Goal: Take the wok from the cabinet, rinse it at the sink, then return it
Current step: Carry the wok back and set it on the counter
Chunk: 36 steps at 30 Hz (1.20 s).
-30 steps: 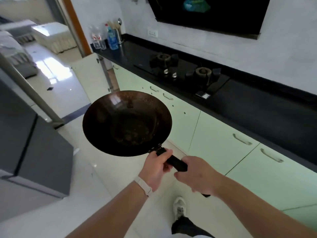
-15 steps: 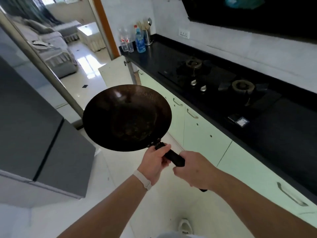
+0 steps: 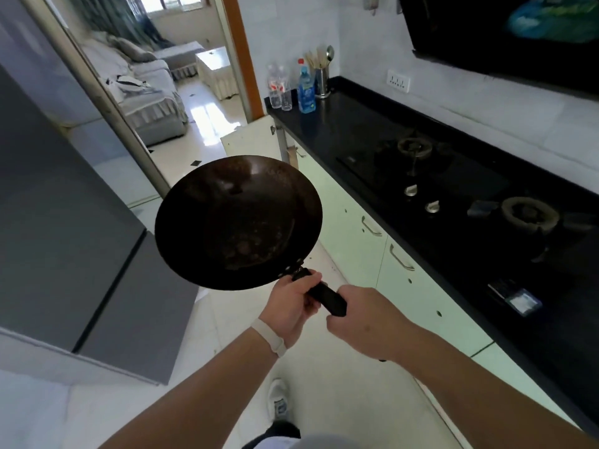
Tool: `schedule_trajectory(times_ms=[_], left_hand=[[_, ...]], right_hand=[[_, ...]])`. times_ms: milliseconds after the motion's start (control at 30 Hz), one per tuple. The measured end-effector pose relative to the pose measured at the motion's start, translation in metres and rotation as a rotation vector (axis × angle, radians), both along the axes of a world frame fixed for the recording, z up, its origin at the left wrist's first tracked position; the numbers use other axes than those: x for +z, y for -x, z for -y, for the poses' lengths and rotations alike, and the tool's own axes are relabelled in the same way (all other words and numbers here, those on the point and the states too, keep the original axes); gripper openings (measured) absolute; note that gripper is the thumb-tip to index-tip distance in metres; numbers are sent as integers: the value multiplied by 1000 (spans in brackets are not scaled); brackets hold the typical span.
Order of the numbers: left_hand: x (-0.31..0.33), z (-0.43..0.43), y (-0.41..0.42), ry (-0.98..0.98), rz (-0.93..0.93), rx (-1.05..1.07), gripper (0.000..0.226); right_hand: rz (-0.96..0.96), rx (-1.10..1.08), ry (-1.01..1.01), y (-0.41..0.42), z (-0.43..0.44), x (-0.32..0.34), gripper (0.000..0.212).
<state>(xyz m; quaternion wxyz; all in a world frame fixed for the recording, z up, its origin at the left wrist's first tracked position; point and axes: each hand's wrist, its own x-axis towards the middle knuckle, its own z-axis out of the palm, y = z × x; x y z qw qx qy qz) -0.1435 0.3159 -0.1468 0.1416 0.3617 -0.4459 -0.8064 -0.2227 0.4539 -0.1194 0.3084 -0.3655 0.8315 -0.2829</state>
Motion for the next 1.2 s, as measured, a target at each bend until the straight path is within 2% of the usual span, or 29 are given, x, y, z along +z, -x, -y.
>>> schedule_trajectory(times_ms=[233, 667, 933, 1200], left_hand=[[-14, 96, 43, -64, -45, -13, 8], [0, 351, 114, -24, -68, -90, 6], [-2, 426, 167, -12, -76, -126, 7], [-20, 483, 251, -23, -12, -127, 9]], right_hand=[[-39, 10, -37, 42, 99, -5, 15], [47, -110, -22, 106, 354, 10, 14], [37, -134, -7, 155, 424, 14, 15], [81, -99, -20, 244, 482, -6, 15]])
